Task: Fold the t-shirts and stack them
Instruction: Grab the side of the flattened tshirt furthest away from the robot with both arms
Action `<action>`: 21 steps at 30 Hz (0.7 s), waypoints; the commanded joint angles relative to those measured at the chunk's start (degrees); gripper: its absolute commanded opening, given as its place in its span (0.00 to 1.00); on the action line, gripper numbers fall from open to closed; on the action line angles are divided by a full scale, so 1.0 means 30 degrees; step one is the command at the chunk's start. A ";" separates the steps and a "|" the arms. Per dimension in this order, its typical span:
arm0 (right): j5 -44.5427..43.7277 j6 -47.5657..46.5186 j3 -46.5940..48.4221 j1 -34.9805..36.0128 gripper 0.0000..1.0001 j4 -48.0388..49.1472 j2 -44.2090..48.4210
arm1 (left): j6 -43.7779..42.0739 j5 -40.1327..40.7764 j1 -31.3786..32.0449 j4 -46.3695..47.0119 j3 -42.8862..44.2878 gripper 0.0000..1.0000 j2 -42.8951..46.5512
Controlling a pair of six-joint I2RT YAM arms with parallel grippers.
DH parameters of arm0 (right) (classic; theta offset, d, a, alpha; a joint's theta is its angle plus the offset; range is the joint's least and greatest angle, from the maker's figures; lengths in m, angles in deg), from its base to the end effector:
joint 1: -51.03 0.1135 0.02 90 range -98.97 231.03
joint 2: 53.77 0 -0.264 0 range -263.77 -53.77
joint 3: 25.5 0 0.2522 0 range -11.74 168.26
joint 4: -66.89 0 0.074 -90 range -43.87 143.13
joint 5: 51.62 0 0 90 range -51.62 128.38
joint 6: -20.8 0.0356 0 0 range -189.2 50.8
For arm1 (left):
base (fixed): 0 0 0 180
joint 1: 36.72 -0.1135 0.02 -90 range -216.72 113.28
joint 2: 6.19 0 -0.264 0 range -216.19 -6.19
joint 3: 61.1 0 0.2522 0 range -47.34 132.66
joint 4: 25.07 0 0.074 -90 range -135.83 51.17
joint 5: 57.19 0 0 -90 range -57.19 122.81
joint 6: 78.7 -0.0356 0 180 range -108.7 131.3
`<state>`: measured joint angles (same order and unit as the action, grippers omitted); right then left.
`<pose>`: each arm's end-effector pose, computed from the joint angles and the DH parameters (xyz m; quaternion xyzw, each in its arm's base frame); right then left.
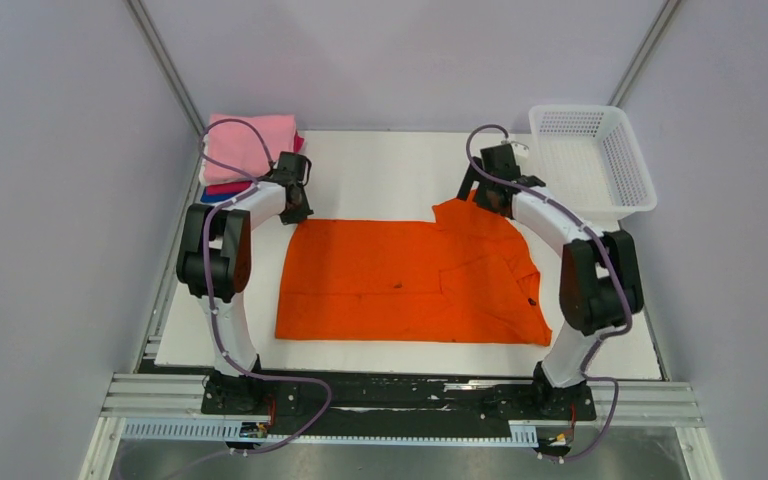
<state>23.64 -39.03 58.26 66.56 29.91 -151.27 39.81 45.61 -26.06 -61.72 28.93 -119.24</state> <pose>0.3571 0.0898 0.2314 0.1618 0.9209 0.0181 0.3541 0.4048 -0.0682 0.1640 -0.1776 0.9430 0.0142 0.2810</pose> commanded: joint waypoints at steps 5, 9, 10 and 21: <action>-0.1591 -0.2241 0.8605 -0.0086 0.85 -0.0879 -0.7228 | -0.0216 -0.0209 0.0292 -0.0005 -0.0149 0.00 0.0368; -0.2332 -0.3242 1.1629 -0.0116 0.82 -0.1256 -1.0368 | -0.0251 -0.0259 0.0314 0.0155 -0.0274 0.00 0.0580; -0.2510 -0.3233 1.2049 -0.0135 0.82 -0.1455 -1.0895 | -0.0284 -0.0298 0.0315 0.0173 -0.0266 0.00 0.0599; -0.2450 -0.2319 0.9792 -0.0132 0.51 -0.1610 -1.0611 | -0.0540 -0.0342 0.0401 0.0776 -0.0893 0.00 0.1483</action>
<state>17.43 -47.20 91.29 66.47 27.13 -185.67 39.00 44.95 -25.36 -60.24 27.66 -118.41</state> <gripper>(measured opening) 0.568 0.007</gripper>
